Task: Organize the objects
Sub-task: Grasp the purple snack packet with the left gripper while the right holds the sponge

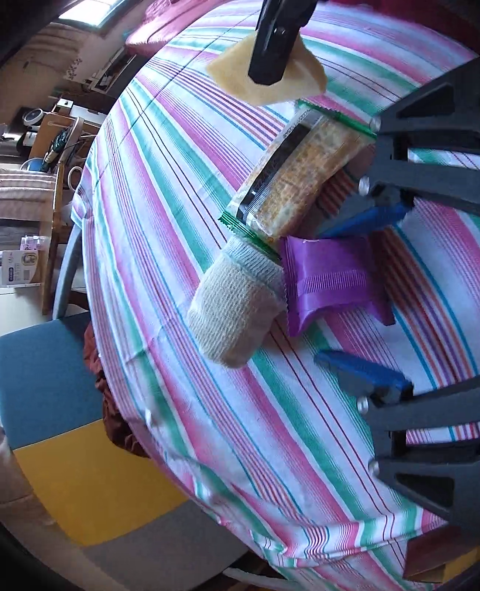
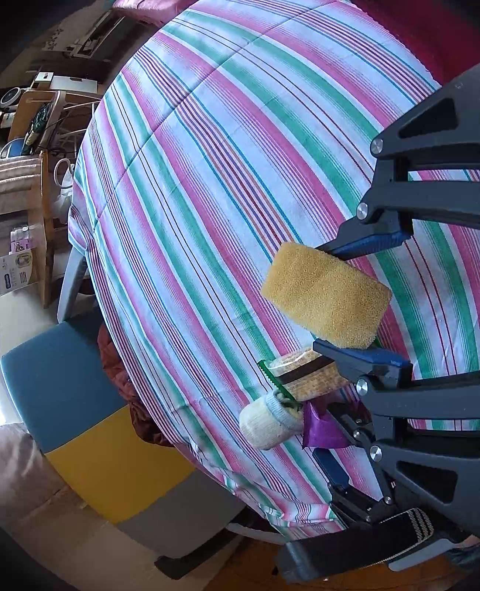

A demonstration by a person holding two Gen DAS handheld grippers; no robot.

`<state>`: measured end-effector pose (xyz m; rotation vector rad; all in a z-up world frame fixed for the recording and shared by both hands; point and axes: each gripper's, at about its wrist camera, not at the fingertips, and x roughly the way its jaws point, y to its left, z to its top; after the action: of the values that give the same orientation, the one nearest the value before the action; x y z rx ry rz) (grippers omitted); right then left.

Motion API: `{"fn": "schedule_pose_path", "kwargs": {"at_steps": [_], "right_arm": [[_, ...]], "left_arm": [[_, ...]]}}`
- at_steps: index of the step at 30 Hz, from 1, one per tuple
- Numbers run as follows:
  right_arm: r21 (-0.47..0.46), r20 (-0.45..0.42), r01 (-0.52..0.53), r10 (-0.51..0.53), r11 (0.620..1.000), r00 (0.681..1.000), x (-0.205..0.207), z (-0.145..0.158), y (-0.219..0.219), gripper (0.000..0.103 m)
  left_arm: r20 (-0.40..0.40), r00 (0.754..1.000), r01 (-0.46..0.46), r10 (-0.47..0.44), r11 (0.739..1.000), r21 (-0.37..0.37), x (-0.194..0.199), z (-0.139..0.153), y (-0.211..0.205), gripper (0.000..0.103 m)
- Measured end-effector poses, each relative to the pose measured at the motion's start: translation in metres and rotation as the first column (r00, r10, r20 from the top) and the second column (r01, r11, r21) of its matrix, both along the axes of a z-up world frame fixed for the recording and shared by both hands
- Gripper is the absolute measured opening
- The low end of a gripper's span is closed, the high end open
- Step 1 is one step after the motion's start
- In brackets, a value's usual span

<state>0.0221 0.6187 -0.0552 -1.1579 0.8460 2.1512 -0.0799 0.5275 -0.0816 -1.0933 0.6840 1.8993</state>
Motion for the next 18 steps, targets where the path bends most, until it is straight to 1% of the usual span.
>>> {"fn": "schedule_pose_path", "kwargs": {"at_steps": [1,2,5,9,12,15,18], "right_arm": [[0.003,0.003,-0.003,0.003,1.0,1.0,0.0,-0.001,0.0,0.042],[0.006,0.007,-0.006,0.006,1.0,1.0,-0.001,-0.001,-0.001,0.042],[0.014,0.018,-0.013,0.013,1.0,1.0,-0.002,-0.002,-0.002,0.042],[0.024,0.032,-0.012,0.011,1.0,0.999,-0.002,-0.004,-0.002,0.042],[0.038,0.045,-0.008,0.006,0.999,0.999,-0.001,-0.004,-0.001,0.042],[0.048,0.064,-0.008,0.005,0.999,0.998,-0.003,-0.006,-0.001,0.042],[0.061,0.086,-0.014,0.009,0.998,0.996,-0.004,-0.009,-0.001,0.042]], "left_arm": [[0.029,1.0,-0.003,0.003,1.0,-0.003,-0.002,-0.003,0.0,0.035],[0.037,0.999,-0.014,0.013,1.0,0.008,-0.003,-0.004,-0.003,0.035],[0.045,0.999,-0.015,0.014,1.0,0.025,0.002,-0.001,-0.016,0.034],[0.045,0.998,-0.034,0.032,0.998,0.047,0.014,0.011,-0.043,0.034],[0.044,0.997,-0.059,0.056,0.996,0.068,0.024,0.022,-0.068,0.034],[0.064,0.994,-0.093,0.087,0.99,0.103,0.031,0.036,-0.095,0.034],[0.056,0.991,-0.124,0.117,0.983,0.133,0.036,0.05,-0.121,0.034]]}}
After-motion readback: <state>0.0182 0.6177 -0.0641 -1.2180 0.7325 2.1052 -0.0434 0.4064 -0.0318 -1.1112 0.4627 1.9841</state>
